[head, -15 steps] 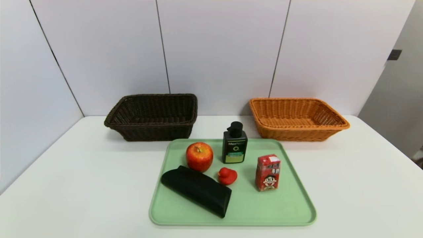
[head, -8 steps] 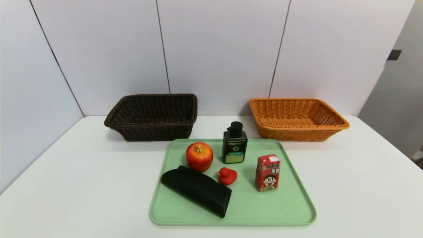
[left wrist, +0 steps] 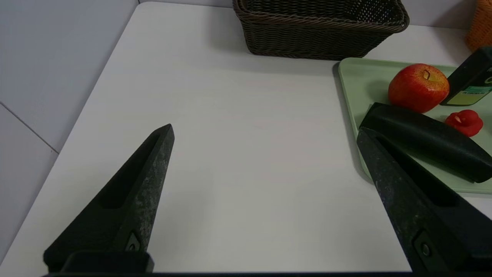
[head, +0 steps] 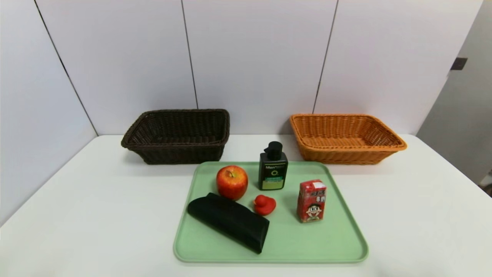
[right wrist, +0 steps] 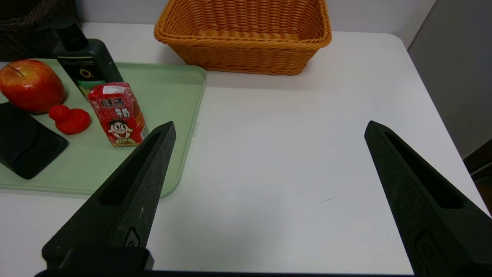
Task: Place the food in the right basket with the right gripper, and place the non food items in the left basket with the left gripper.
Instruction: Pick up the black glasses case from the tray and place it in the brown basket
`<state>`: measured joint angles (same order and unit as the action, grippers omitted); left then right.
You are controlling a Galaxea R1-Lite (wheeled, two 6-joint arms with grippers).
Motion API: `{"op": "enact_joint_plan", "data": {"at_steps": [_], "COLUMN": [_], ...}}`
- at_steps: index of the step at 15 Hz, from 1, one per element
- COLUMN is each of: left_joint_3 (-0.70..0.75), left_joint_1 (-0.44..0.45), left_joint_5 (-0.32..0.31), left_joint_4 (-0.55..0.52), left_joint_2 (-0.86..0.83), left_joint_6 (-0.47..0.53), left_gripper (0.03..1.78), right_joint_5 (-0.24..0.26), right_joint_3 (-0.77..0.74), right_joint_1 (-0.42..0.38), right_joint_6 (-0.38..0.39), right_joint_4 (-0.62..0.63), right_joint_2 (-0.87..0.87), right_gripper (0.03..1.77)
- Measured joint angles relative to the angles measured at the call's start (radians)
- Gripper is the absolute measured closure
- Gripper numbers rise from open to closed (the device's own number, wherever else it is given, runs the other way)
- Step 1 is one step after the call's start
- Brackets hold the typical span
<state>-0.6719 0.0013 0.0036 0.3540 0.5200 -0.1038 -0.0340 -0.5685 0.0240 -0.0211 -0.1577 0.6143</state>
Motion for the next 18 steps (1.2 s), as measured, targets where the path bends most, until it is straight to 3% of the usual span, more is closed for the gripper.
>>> {"op": "enact_joint_plan", "data": {"at_steps": [3, 5, 7, 11, 14, 18], "left_joint_3": [-0.100, -0.173, -0.226, -0.311, -0.349, -0.406], "left_joint_1": [-0.001, -0.002, -0.004, -0.006, -0.046, -0.204], "left_joint_5": [-0.004, -0.012, -0.050, -0.099, -0.107, -0.101], "left_joint_4": [0.009, 0.031, 0.040, 0.039, 0.041, 0.102], "left_joint_2": [0.153, 0.258, 0.362, 0.539, 0.619, 0.690], "left_joint_6": [-0.007, -0.011, -0.013, -0.013, -0.036, -0.140], "left_gripper": [0.12, 0.12, 0.12, 0.12, 0.12, 0.12], "right_joint_5": [-0.001, 0.005, 0.008, -0.006, -0.054, -0.131], "right_joint_3": [-0.101, -0.186, -0.251, -0.327, -0.393, -0.486], "right_joint_1": [0.000, -0.002, -0.008, -0.005, 0.013, 0.115], "right_joint_6": [-0.005, -0.024, -0.032, -0.034, -0.034, -0.033], "right_joint_4": [-0.021, -0.097, -0.181, -0.187, -0.181, -0.146], "right_joint_2": [0.153, 0.226, 0.285, 0.369, 0.456, 0.587], "right_gripper": [0.11, 0.11, 0.11, 0.11, 0.11, 0.11]}}
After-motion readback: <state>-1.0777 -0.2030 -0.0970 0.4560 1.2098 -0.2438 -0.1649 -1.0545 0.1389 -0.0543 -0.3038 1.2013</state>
